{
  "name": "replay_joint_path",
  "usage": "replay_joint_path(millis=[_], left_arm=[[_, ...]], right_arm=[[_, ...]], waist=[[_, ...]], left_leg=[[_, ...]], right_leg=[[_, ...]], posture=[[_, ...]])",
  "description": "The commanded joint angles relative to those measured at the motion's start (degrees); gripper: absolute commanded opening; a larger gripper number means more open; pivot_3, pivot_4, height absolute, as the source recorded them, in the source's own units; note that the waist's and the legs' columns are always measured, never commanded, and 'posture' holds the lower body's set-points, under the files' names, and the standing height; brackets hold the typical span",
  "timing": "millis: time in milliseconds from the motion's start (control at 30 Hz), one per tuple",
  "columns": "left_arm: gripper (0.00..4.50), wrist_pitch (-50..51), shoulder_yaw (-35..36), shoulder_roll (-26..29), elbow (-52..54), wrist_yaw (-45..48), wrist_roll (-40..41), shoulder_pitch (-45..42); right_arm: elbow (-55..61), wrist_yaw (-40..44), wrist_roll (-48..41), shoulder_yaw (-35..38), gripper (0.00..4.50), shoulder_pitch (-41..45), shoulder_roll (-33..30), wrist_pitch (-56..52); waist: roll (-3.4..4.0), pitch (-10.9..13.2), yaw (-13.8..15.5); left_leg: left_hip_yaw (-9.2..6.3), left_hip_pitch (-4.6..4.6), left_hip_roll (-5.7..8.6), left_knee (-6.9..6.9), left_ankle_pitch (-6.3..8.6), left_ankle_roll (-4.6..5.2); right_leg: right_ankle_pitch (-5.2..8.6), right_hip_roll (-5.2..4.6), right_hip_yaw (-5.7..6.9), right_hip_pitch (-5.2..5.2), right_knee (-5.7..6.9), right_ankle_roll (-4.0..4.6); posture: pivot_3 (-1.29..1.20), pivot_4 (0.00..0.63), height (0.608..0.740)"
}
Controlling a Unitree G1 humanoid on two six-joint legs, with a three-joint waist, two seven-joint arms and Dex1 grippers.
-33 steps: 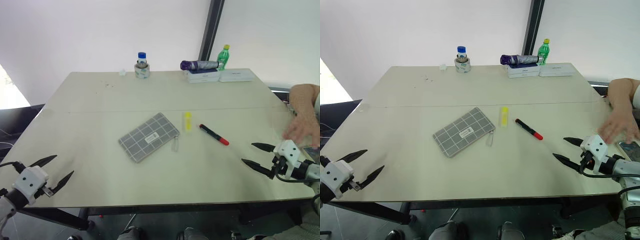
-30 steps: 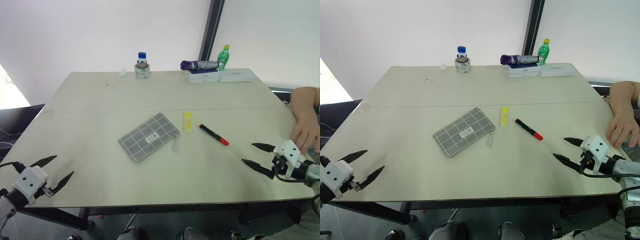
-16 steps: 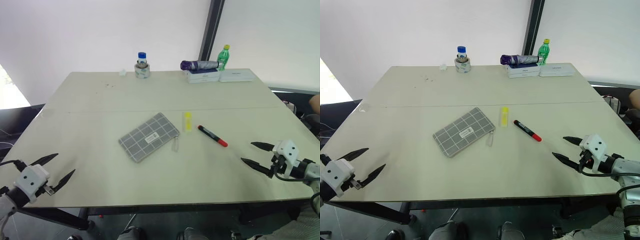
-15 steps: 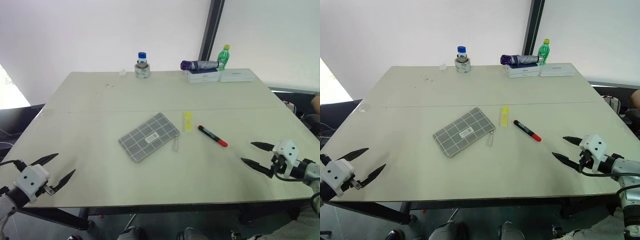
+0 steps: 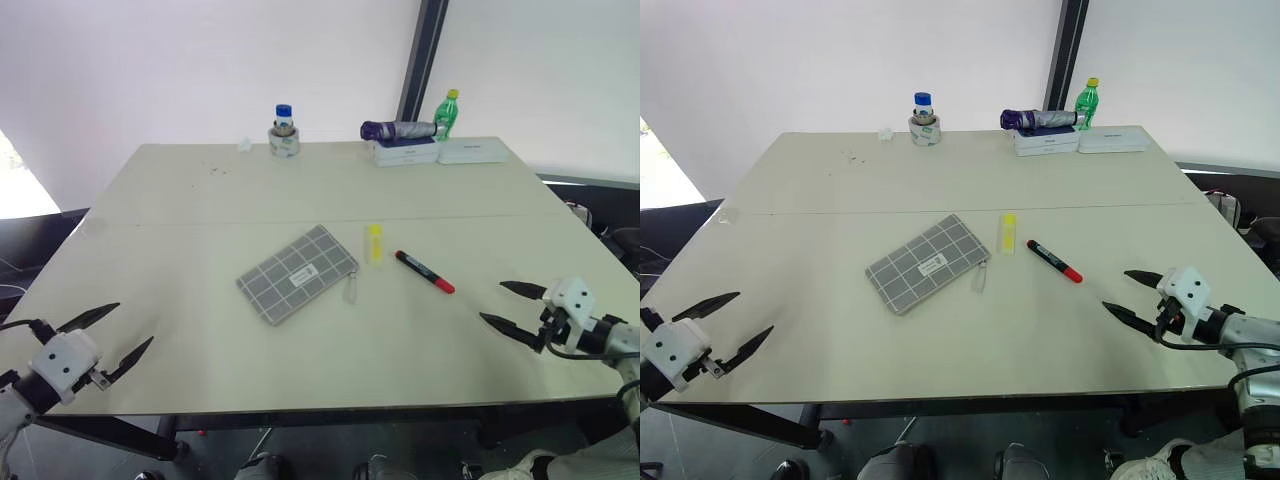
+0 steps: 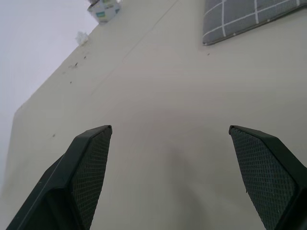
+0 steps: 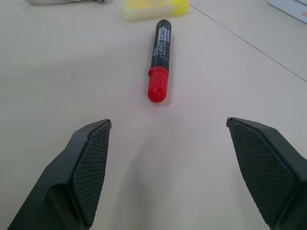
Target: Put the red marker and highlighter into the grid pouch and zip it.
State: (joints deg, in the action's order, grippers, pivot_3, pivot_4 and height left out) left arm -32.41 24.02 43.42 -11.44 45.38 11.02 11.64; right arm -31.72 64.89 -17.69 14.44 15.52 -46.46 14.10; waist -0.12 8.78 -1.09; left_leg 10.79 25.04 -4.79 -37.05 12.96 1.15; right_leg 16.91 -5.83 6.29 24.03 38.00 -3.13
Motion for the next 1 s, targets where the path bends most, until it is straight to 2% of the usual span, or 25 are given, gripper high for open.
replay_joint_path(millis=[33, 67, 167, 367, 567, 767, 1000], left_arm=[[4.12, -6.3, -3.1, 0.8, -1.4, -2.8, -6.8, -4.8], [4.12, -7.8, -4.2, 0.8, -2.2, -3.8, -8.8, -6.7], [4.12, -15.6, -9.5, 1.1, -6.8, -7.5, -17.9, -15.0], [4.12, -26.5, -19.1, 1.3, -18.3, -15.1, -31.2, -27.3], [4.12, -32.4, -26.0, 1.4, -23.4, -21.6, -39.6, -32.5], [4.12, -33.8, -30.4, 1.1, -25.2, -27.3, -44.9, -35.6], [4.12, -33.5, -35.1, 0.8, -27.8, -31.9, -48.4, -38.6]], right_arm=[[5.0, -3.3, -0.6, -2.9, 4.01, 6.6, 3.8, -5.8], [5.9, -4.3, -0.1, -4.2, 4.01, 8.7, 5.3, -7.5], [6.0, -8.9, 2.9, -9.5, 3.08, 16.7, 13.2, -10.2], [-5.4, -19.9, 13.3, -17.0, 0.05, 27.7, 23.9, -4.7], [-18.8, -28.7, 24.2, -23.7, 0.05, 33.9, 26.1, -0.7], [-23.2, -31.9, 26.5, -24.5, 0.05, 36.1, 27.3, 1.4], [-24.0, -31.8, 28.8, -26.4, 0.05, 35.4, 28.2, 3.1]], waist=[[0.0, 0.0, 0.0], [0.01, 0.0, -0.1], [0.03, 0.0, -0.1], [0.04, 0.0, 0.3], [0.04, 0.0, 0.2], [0.05, 0.0, -0.1], [0.05, 0.0, 0.0]], left_leg=[[0.0, 0.0, 0.0, 0.0, 0.0, 0.0], [0.0, 0.0, 0.0, 0.0, -0.01, -0.01], [0.02, 0.07, -0.03, 0.0, -0.07, 0.01], [0.29, 0.45, -0.02, -0.03, -0.37, -0.2], [0.74, 0.51, 0.01, -0.07, -0.34, -0.16], [0.77, 0.4, -0.02, -0.05, -0.42, -0.29], [0.79, 0.4, -0.03, -0.05, -0.42, -0.29]], right_leg=[[-0.01, 0.0, 0.0, 0.0, 0.0, 0.02], [-0.02, 0.01, 0.0, 0.0, 0.0, 0.03], [-0.15, 0.06, -0.02, 0.1, 0.07, -0.08], [-0.18, 0.27, -0.01, 0.24, 0.18, -0.17], [-0.18, 0.24, -0.03, 0.35, 0.16, -0.19], [-0.18, 0.29, -0.06, 0.38, 0.33, -0.2], [-0.18, 0.29, -0.07, 0.38, 0.36, -0.2]], posture=[[0.0, 0.15, 0.74], [0.0, 0.15, 0.74], [0.0, 0.15, 0.74], [0.0, 0.15, 0.74], [0.0, 0.15, 0.74], [0.0, 0.15, 0.74], [0.0, 0.15, 0.74]])
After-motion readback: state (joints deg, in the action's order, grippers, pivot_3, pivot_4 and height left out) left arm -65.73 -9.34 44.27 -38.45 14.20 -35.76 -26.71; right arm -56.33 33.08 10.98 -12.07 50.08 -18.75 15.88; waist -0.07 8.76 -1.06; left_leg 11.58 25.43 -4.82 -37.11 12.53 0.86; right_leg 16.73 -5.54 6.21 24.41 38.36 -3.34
